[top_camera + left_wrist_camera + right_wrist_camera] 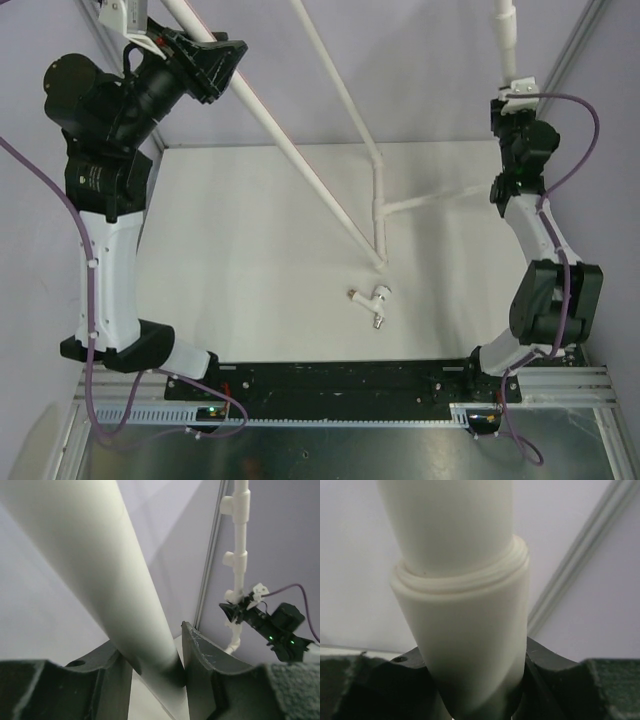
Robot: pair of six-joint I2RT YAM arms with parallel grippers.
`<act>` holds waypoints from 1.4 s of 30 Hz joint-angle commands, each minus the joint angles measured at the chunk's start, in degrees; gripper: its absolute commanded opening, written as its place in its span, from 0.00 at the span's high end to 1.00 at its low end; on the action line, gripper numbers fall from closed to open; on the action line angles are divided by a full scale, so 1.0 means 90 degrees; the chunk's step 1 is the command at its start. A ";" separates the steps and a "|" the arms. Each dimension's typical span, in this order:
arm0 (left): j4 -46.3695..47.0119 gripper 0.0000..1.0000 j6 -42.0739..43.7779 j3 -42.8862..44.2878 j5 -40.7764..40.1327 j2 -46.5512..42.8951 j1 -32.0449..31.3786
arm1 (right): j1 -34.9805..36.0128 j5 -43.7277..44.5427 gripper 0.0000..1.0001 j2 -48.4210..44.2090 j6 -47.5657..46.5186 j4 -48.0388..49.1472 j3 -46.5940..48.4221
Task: Install the water faucets
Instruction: Adjust the adaptor at the center of the board.
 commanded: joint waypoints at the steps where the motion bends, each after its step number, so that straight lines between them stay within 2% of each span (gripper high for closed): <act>1: 0.0089 0.99 0.1160 0.0389 -0.0397 0.0355 0.0157 | -0.0151 0.1123 1.00 -0.0975 0.1499 -0.0236 -0.0968; 3: 0.0088 0.98 0.1104 0.0496 -0.0456 0.0463 0.0157 | -0.0142 0.1210 1.00 -0.1464 0.2049 -0.0406 -0.1514; 9: 0.0096 0.82 0.0946 0.0587 -0.0470 0.0496 0.0148 | 0.0432 0.1906 1.00 -0.2816 0.2744 -0.1174 -0.2912; 14: 0.0100 0.60 0.0883 0.0417 -0.0386 0.0406 0.0059 | 0.1374 0.2601 1.00 -0.3846 0.2705 -0.1571 -0.3740; 19: 0.0100 0.47 0.1104 -0.0103 -0.0225 0.0272 -0.0257 | 0.2478 0.3064 1.00 -0.4681 0.2664 -0.1587 -0.4543; 26: 0.0107 0.34 0.1573 -0.0994 -0.0655 0.0120 -0.0685 | 0.3722 0.3704 1.00 -0.4759 0.2702 -0.1463 -0.5055; 28: 0.0109 0.21 0.1656 -0.1215 -0.0833 0.0074 -0.0710 | 0.3974 0.3821 1.00 -0.4666 0.2767 -0.1404 -0.5104; 29: 0.0103 0.11 0.1682 -0.1310 -0.0910 0.0054 -0.0716 | 0.4100 0.3858 1.00 -0.4595 0.2787 -0.1392 -0.5112; 31: 0.0101 0.03 0.1679 -0.1533 -0.1136 -0.0030 -0.0725 | 0.4334 0.3967 1.00 -0.4468 0.2805 -0.1330 -0.5118; 36: 0.0104 0.01 0.1383 -0.2584 -0.2144 -0.0788 -0.0722 | 0.4956 0.4217 1.00 -0.4207 0.3011 -0.1402 -0.5050; 42: 0.0105 0.00 0.0487 -0.4844 -0.3653 -0.2605 -0.0716 | 0.5781 0.4671 1.00 -0.3775 0.3090 -0.1594 -0.4729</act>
